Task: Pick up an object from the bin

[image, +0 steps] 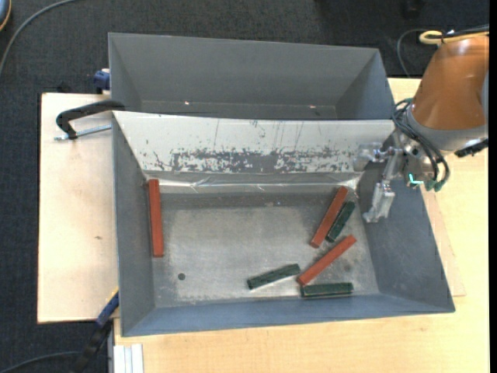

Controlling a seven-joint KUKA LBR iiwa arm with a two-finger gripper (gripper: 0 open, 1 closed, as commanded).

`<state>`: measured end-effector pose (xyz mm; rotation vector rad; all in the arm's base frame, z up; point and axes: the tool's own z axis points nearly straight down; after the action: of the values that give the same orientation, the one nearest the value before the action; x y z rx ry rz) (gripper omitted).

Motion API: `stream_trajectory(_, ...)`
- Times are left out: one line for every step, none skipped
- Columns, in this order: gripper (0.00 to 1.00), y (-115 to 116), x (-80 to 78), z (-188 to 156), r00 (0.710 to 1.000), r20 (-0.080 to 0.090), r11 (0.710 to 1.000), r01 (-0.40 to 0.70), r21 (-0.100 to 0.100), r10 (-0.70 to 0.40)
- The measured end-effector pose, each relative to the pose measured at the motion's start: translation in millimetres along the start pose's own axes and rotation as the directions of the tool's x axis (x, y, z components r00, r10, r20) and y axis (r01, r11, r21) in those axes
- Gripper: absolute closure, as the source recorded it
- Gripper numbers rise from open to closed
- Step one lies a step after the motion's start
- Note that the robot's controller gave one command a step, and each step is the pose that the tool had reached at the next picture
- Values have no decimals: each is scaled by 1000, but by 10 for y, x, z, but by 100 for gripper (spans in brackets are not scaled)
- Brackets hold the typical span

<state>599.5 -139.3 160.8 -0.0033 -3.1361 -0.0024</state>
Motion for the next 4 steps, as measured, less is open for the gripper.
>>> stream_trajectory(0,344,255,924,974,2,974,225,0,-225)
stream_trajectory(100,349,218,875,974,13,974,225,3,-225)
stream_trajectory(0,342,231,892,974,9,974,226,3,-226)
stream_trajectory(0,-171,-60,886,964,15,964,266,8,-266)
